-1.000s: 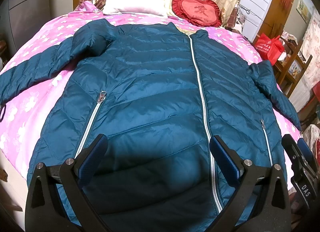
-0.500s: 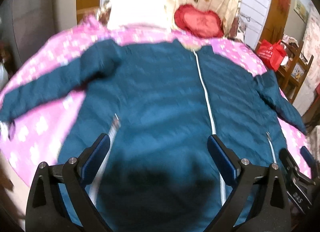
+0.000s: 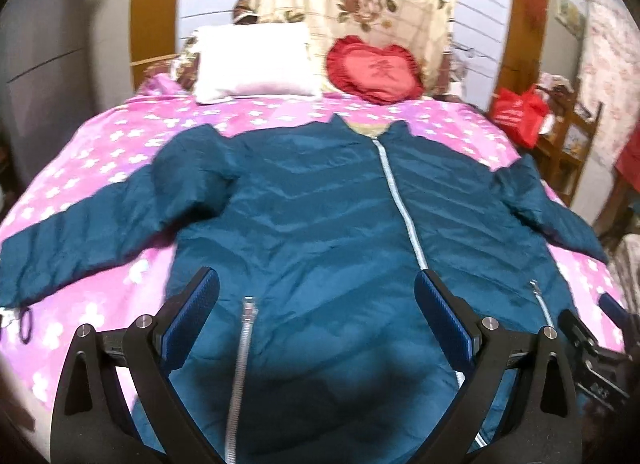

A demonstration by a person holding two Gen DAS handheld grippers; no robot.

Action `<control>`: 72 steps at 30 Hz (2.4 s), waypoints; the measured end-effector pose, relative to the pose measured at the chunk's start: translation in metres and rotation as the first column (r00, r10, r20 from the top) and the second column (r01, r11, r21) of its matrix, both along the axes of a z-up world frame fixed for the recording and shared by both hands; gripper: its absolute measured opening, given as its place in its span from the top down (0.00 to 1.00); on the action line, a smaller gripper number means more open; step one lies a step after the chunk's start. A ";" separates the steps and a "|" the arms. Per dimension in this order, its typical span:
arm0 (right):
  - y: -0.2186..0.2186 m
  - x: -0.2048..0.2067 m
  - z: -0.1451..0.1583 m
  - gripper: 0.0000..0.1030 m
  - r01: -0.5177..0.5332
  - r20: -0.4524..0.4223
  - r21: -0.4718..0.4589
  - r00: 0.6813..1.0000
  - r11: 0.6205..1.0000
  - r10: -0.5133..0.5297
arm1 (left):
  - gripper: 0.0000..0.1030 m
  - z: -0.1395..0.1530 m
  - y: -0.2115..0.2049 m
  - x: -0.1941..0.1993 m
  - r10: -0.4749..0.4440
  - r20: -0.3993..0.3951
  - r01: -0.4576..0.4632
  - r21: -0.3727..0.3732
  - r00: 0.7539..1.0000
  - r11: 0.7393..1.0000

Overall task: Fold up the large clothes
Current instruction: 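Reach the left gripper to the sleeve cuff beside it and grasp it, then carry the sleeve with the left gripper across the jacket body and release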

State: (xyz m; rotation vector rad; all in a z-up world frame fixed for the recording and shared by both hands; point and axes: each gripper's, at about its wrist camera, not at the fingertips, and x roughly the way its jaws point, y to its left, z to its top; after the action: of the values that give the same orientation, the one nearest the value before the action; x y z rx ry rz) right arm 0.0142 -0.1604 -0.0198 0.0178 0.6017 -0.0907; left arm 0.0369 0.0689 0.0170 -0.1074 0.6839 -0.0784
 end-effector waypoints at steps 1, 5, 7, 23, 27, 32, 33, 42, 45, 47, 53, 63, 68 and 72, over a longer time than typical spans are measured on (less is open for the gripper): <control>-0.001 0.000 0.000 0.00 0.002 -0.001 0.001 1.000 1.000 -0.002 | 0.04 -0.001 0.000 0.001 -0.022 -0.007 0.022 -0.017 1.000 1.000; -0.002 0.002 -0.002 0.00 0.012 -0.015 0.005 1.000 1.000 -0.012 | 0.04 -0.009 -0.002 0.007 -0.051 -0.053 0.051 -0.007 0.997 0.999; -0.002 0.003 -0.003 0.00 0.012 -0.020 0.006 1.000 1.000 -0.012 | 0.04 -0.013 -0.001 0.008 -0.038 -0.060 0.039 0.015 0.997 0.999; 0.003 0.011 -0.008 0.00 0.009 -0.046 -0.009 0.999 1.000 -0.009 | 0.04 -0.034 0.064 0.012 0.103 -0.094 -0.097 0.070 0.990 0.993; 0.002 0.011 -0.008 0.00 0.011 -0.049 0.001 0.999 1.000 -0.011 | 0.04 -0.035 0.103 0.008 0.183 -0.085 -0.176 0.090 0.979 0.980; 0.001 0.009 -0.008 0.00 0.004 -0.050 0.014 0.999 1.000 -0.003 | 0.04 -0.044 0.171 -0.001 0.328 -0.113 -0.317 0.109 0.938 0.942; 0.001 0.009 -0.008 0.00 0.001 -0.050 0.018 0.999 1.000 0.000 | 0.04 -0.044 0.184 -0.004 0.351 -0.117 -0.339 0.111 0.929 0.934; 0.006 0.011 -0.012 0.00 -0.008 -0.067 0.010 0.998 1.000 0.009 | 0.04 -0.035 0.348 -0.025 0.650 -0.094 -0.632 0.166 0.754 0.757; 0.006 0.012 -0.012 0.00 -0.006 -0.072 0.008 0.997 1.000 0.006 | 0.05 -0.053 0.384 -0.015 0.686 -0.172 -0.653 0.212 0.707 0.727; 0.007 0.012 -0.013 0.00 -0.005 -0.078 0.009 0.997 1.000 0.006 | 0.05 -0.073 0.391 0.003 0.671 -0.228 -0.614 0.277 0.705 0.739; 0.005 0.013 -0.015 0.00 0.003 -0.093 -0.006 0.996 1.000 -0.004 | 0.13 -0.100 0.371 0.034 0.608 -0.238 -0.508 0.372 0.757 0.777; -0.010 0.012 -0.014 0.00 0.057 -0.090 -0.012 0.994 0.998 -0.058 | 0.93 -0.032 0.351 0.034 0.558 -0.098 -0.543 0.147 0.824 0.827; -0.021 0.012 -0.014 0.00 0.086 -0.096 0.001 0.992 0.996 -0.085 | 0.93 0.026 0.305 0.031 0.400 0.008 -0.400 -0.027 0.916 0.916; -0.026 0.009 -0.014 0.00 0.087 -0.098 0.021 0.992 0.996 -0.085 | 0.94 0.055 0.264 0.034 0.234 0.058 -0.222 -0.166 0.970 0.961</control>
State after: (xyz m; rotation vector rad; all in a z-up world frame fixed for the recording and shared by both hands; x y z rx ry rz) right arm 0.0237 -0.1868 -0.0333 0.0637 0.6995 -0.1684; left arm 0.0708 0.3328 0.0724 -0.3338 0.5833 0.0849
